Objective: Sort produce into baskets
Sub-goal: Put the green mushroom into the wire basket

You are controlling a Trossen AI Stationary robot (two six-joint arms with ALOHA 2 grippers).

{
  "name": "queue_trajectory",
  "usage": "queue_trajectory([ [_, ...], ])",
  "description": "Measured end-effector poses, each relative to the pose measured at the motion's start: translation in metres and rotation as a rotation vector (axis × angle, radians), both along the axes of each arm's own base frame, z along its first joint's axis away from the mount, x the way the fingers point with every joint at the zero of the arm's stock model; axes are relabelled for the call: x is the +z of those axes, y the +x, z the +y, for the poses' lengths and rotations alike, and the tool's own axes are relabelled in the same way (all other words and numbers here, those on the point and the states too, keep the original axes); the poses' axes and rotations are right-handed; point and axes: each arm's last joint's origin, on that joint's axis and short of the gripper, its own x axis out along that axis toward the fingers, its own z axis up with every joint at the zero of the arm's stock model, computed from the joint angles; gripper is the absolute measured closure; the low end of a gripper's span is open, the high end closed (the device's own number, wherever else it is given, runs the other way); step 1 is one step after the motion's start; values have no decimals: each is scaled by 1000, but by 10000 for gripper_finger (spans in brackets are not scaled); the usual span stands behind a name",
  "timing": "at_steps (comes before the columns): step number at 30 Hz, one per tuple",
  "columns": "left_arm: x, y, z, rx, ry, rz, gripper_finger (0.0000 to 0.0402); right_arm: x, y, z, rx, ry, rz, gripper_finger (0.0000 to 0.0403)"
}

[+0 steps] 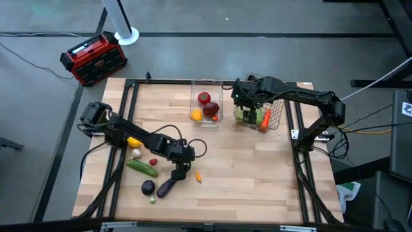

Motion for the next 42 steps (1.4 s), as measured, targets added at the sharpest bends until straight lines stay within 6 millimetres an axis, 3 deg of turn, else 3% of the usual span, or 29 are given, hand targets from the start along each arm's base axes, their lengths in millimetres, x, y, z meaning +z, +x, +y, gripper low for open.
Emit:
queue_trajectory([
  [9, -13, -1, 0, 4, 28, 65, 227, 1, 6, -1, 2, -9, -63, 102],
  [15, -13, 0, 0, 5, 28, 64, 275, 2, 10, -2, 9, 4, -113, 102],
  [22, -13, 0, 1, 32, 16, 64, 327, 4, 19, 1, 55, 134, -242, 102],
  [30, -10, 2, 1, 36, 5, 32, 323, 7, 26, 3, 101, 226, -342, 102],
  [37, 12, 22, 13, 55, 18, -69, 327, 10, 33, 11, 181, 365, -424, 102],
  [42, 37, 42, 23, 63, 30, -188, 322, 12, 40, 32, 306, 366, -442, 102],
])
